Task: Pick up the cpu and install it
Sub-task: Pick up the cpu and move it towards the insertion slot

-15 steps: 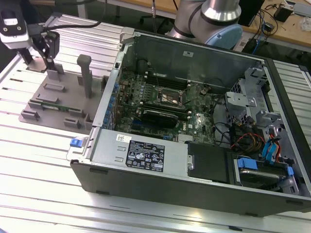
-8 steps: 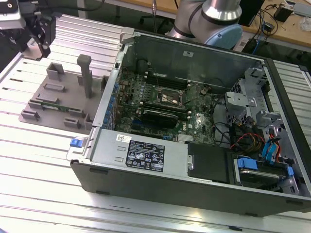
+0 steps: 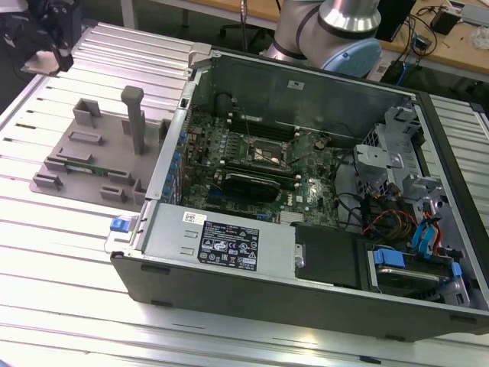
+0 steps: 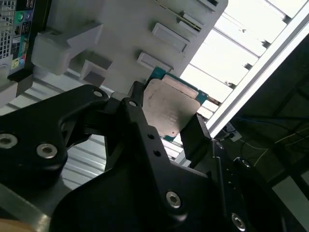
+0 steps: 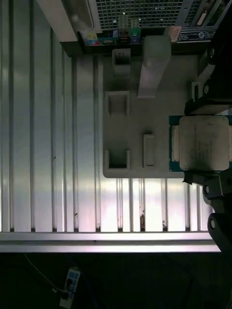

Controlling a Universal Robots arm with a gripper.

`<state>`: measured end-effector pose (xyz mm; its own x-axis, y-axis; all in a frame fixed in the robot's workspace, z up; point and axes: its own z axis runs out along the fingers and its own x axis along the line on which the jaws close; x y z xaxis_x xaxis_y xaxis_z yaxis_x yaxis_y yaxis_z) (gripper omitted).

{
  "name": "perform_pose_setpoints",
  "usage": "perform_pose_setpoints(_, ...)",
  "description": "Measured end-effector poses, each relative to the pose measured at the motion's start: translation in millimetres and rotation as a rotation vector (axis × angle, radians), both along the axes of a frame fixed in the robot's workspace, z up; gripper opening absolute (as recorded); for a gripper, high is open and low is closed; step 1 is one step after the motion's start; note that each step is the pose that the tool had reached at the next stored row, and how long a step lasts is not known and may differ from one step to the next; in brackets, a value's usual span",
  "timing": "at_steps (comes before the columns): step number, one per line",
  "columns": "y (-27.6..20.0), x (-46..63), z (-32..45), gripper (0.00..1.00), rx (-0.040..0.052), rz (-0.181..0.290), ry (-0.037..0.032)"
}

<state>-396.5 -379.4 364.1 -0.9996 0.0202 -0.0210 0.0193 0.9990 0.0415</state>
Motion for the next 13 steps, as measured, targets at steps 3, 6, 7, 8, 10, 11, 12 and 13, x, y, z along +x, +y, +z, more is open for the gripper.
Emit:
perform_pose_setpoints(3, 0.3, 0.0, 14.3, 0.55, -0.0004, 0.0, -0.0004)
perform_pose_setpoints(6, 0.4, 0.0, 15.8, 0.55, -0.0003, 0.0, -0.0006)
perform_pose_setpoints(7, 0.4, 0.0, 15.8, 0.55, -0.0004, 0.0, -0.0006)
perform_pose_setpoints(8, 0.4, 0.0, 15.9, 0.55, -0.0004, 0.0, -0.0005)
perform_pose_setpoints(10, 0.5, 0.3, 16.1, 0.55, -0.0005, 0.0, -0.0003)
perform_pose_setpoints(11, 0.4, 1.4, 16.1, 0.55, -0.0006, 0.0, -0.0002)
perform_pose_setpoints(12, 0.4, 3.2, 16.0, 0.55, -0.0005, 0.0, -0.0004)
perform_pose_setpoints(13, 0.4, 5.7, 16.0, 0.55, -0.0005, 0.0, -0.0004)
